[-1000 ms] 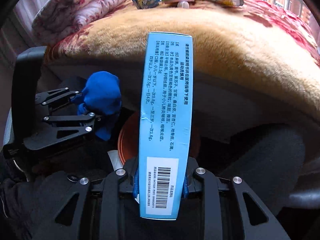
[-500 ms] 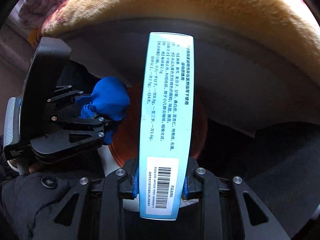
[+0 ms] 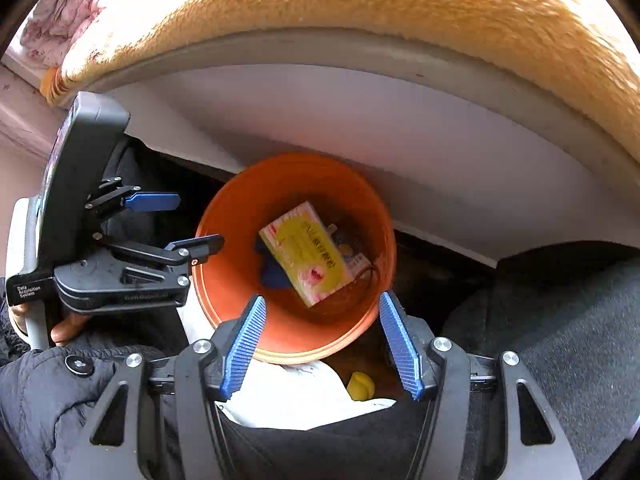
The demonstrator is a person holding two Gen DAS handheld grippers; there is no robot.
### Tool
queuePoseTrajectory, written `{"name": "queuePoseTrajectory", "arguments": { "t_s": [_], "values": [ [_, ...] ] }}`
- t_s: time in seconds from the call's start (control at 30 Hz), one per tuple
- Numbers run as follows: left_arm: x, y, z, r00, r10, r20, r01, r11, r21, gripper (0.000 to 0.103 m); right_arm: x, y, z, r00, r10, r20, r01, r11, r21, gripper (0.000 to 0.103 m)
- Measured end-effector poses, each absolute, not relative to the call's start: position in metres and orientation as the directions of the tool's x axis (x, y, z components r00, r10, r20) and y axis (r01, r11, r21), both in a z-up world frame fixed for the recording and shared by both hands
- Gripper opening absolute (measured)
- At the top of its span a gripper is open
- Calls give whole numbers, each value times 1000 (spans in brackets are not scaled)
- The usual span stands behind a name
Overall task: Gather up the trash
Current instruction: 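Raise both open grippers back over the bed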
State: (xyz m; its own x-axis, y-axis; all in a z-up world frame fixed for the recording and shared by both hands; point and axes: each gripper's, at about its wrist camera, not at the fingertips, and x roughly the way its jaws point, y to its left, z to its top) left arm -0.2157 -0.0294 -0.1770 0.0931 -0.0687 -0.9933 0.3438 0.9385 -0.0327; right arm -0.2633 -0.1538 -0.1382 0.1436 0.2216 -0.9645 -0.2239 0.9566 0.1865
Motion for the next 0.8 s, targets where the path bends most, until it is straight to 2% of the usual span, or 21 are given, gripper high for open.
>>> {"name": "queuePoseTrajectory", "arguments": {
  "t_s": [0.17,0.37,0.6,0.8],
  "values": [
    [-216,-31,-170,103,-90,-991,327,944,-52,72,-267,-156,-130,166,226,-960,-227,956,186,60],
    [-222,-20,-149,150,-164,-975,315,943,-110,72,-275,-156,-92,249,242,-938,-269,947,173,60],
    [-247,-13,-96,347,-196,-917,373,926,-57,72,-260,-163,-25,379,305,-874,-315,930,188,65],
    [-248,0,-51,498,-205,-842,344,939,-25,72,-210,-149,37,512,301,-805,-358,926,119,65]
  ]
}}
